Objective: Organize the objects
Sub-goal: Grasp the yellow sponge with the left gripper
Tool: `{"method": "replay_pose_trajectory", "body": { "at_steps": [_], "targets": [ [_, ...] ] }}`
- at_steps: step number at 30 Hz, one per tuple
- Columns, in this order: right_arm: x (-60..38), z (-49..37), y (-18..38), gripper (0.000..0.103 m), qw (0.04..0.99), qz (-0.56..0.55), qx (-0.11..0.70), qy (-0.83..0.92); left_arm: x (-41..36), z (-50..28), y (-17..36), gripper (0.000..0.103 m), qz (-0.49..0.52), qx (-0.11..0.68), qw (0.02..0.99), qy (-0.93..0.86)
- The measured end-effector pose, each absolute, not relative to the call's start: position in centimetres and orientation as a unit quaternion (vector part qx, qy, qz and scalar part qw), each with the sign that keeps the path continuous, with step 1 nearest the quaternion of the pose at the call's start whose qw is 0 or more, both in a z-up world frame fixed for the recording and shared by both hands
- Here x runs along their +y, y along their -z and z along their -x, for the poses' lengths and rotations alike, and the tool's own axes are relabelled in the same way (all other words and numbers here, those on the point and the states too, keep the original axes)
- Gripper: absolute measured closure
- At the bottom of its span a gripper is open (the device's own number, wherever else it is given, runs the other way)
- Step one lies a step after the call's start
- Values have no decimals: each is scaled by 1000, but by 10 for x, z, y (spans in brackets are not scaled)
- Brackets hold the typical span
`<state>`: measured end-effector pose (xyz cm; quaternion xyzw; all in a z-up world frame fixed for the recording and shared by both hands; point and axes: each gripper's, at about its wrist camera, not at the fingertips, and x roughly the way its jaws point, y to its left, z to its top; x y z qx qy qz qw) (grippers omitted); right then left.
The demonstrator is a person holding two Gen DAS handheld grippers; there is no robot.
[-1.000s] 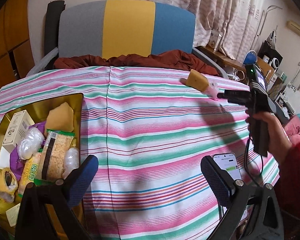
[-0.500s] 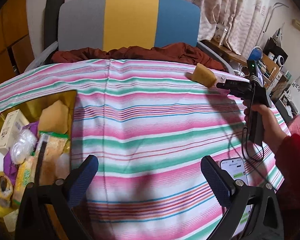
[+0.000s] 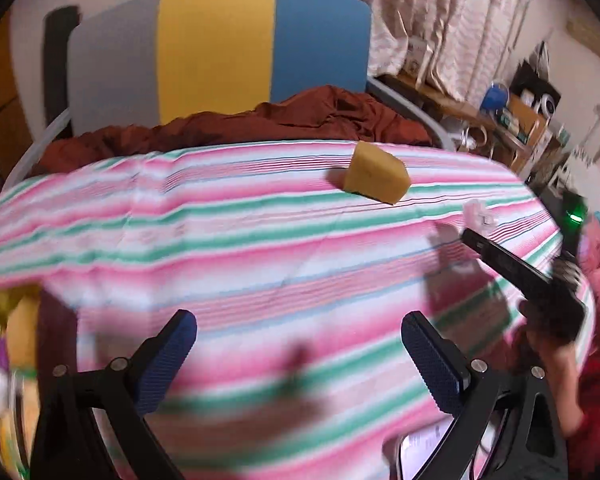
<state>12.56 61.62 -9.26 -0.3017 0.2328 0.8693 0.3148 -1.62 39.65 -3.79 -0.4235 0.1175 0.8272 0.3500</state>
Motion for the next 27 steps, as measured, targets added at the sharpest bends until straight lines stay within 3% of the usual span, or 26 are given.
{"method": "replay_pose_trajectory", "body": {
  "at_steps": [11,19,22,25,27],
  "targets": [
    [608,-123,89,65,345,293,193,-870,511,61,51,0,393,161,377,-823],
    [617,-130,93,71,332,284,228,-870,565,71,57,0,383,198,388,-814],
    [618,-129,95,68,332,291,232,-867,582,71,56,0,362,210,397,-817],
    [620,-123,100,57,341,310,233,-857,603,71,61,0,347,243,393,-816],
    [621,-123,102,57,341,314,236,-854,611,76,66,0,351,251,385,-816]
  ]
}}
